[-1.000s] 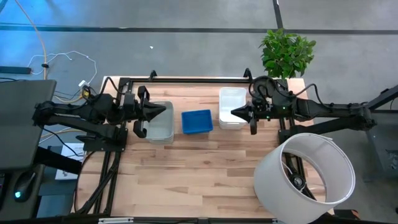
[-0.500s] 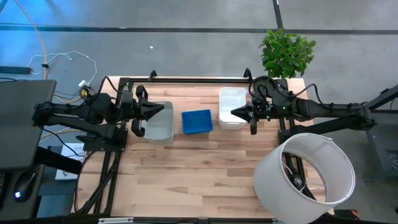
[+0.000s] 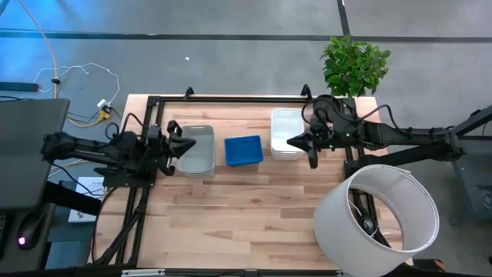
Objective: Stack baskets by color
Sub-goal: Return to Home Position
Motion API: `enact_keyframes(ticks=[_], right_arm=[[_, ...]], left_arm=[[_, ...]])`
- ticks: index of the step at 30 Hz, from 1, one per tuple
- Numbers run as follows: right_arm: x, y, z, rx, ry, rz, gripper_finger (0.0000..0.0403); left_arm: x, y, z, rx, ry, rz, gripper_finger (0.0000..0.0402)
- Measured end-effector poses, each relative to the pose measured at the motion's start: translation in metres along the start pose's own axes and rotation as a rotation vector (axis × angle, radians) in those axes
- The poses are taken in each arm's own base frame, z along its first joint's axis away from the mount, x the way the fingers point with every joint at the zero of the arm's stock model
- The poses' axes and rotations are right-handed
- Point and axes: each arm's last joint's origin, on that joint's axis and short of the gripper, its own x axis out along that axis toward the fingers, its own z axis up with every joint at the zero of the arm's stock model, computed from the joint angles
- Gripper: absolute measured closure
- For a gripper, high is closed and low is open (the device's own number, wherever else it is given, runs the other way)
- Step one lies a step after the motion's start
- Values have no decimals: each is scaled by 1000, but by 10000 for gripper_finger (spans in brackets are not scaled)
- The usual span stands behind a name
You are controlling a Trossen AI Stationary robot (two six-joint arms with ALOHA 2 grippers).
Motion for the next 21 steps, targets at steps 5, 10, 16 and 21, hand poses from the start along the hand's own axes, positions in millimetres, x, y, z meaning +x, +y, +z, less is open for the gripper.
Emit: enact_keyframes(ticks=[5, 10, 16, 21], right_arm=[[0, -2, -7, 68, 70, -24, 403], [0, -2, -5, 70, 54, -18, 403], [0, -1, -3, 85, 32, -11, 403], [0, -1, -2, 96, 25, -9, 403]], left_arm=[[-16, 7, -16, -10, 4, -6, 402], [-29, 12, -27, 6, 8, -8, 401], [-43, 17, -35, 4, -19, -13, 401], [-50, 20, -42, -23, -17, -6, 401]])
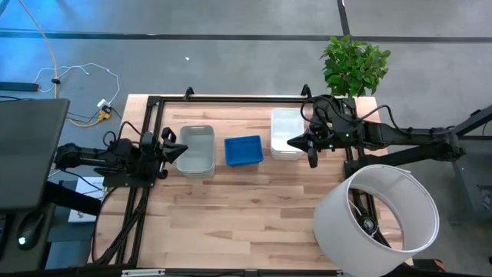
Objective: Stack baskets by color
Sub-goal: Return to Home Position
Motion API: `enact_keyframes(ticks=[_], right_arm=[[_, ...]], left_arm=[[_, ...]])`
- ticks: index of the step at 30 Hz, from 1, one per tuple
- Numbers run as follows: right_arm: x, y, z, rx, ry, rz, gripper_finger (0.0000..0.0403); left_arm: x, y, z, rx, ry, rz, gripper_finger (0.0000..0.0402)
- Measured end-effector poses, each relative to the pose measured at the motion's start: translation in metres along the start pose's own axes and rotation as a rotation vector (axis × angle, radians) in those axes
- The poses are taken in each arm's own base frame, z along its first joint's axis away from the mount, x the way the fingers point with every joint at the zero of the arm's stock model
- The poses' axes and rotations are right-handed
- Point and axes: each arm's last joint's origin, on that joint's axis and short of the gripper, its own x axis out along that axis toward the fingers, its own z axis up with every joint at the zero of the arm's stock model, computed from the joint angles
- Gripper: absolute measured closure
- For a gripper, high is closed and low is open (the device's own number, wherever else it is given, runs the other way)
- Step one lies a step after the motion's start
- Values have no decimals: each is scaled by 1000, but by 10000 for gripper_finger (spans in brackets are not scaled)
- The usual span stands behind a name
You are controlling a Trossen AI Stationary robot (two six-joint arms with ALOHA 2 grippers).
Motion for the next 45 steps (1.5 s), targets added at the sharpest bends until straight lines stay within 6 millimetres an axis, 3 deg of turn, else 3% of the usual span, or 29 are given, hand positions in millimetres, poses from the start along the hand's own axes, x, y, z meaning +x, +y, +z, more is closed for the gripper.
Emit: enact_keyframes(ticks=[10, 17, 35, 45], right_arm=[[0, 0, 0, 0, 3, 5, 403], [0, 0, 0, 0, 5, 10, 403], [-3, 1, 1, 48, -11, 10, 403], [-26, 0, 5, -151, -75, -10, 403]], left_arm=[[-8, 4, -12, -23, 78, -1, 402], [-11, 9, -32, 33, 284, 30, 402], [-10, 15, -31, 57, 295, 54, 402], [-10, 15, -31, 55, 294, 56, 401]])
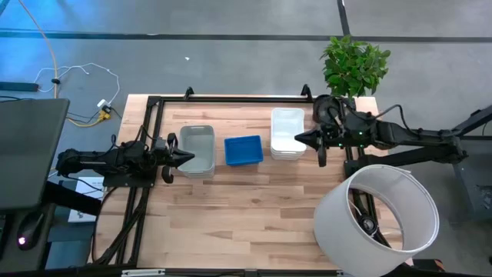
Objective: Stack baskets by color
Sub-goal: Return to Home Position
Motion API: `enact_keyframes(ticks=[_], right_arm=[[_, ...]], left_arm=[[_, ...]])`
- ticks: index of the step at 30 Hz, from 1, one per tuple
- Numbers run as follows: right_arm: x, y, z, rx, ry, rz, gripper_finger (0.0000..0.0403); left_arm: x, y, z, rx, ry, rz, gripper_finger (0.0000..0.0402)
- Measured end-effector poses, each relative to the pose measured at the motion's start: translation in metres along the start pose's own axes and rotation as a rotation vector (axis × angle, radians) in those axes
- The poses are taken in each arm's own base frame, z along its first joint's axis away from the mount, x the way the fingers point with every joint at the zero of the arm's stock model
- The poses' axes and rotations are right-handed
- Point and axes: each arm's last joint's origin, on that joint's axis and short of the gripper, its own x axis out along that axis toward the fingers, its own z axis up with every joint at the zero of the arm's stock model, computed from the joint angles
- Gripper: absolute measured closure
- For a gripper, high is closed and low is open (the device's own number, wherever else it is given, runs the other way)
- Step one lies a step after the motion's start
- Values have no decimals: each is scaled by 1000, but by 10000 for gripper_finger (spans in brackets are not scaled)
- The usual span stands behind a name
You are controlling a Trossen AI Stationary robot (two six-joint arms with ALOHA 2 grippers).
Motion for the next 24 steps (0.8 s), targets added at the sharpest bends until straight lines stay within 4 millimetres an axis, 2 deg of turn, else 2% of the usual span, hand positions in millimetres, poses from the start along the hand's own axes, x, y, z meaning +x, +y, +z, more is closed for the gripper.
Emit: enact_keyframes(ticks=[6, 12, 17, 24], right_arm=[[-13, 4, -4, -83, -27, 44, 403], [-10, 1, -56, -29, -134, 126, 403], [-17, -7, -97, 19, -166, 137, 403], [-29, -15, -126, 20, -206, 134, 403]], left_arm=[[0, 0, 0, 0, 0, 0, 402], [0, 0, 0, 0, 0, 0, 401], [0, 0, 0, 0, 0, -1, 402], [0, 0, 0, 0, 0, -1, 402]])
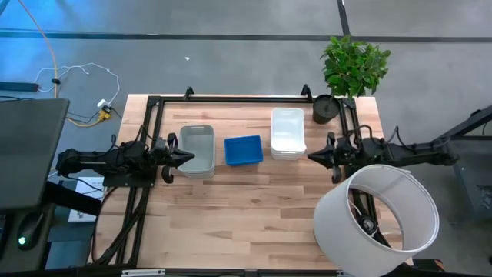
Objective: Stack baskets by color
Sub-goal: Return to Home Position
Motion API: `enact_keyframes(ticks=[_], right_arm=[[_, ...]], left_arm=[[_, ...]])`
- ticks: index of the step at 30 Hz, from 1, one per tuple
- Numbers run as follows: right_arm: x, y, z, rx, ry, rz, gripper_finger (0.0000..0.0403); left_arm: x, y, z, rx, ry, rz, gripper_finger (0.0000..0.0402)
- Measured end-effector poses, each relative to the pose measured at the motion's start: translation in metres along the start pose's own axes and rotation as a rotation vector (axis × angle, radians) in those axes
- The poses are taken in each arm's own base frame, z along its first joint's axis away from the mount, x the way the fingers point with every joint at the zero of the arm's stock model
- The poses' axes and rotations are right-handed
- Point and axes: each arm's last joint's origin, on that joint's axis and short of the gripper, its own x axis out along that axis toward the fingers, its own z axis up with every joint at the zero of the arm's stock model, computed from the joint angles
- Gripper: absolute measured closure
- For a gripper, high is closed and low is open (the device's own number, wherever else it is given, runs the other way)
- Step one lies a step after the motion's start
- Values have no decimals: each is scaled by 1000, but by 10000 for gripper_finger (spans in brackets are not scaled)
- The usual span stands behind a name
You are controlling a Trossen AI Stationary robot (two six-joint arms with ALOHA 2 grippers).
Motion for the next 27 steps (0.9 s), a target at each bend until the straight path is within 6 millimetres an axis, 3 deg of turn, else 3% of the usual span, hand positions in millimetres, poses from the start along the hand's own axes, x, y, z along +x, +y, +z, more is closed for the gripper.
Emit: enact_keyframes(ticks=[14, 27], right_arm=[[-32, -8, -15, 19, -30, 31, 403], [-33, -8, -21, 35, 39, 48, 403]], left_arm=[[0, 0, 0, 0, 0, 0, 402], [0, 0, 0, 0, -1, 0, 401]])
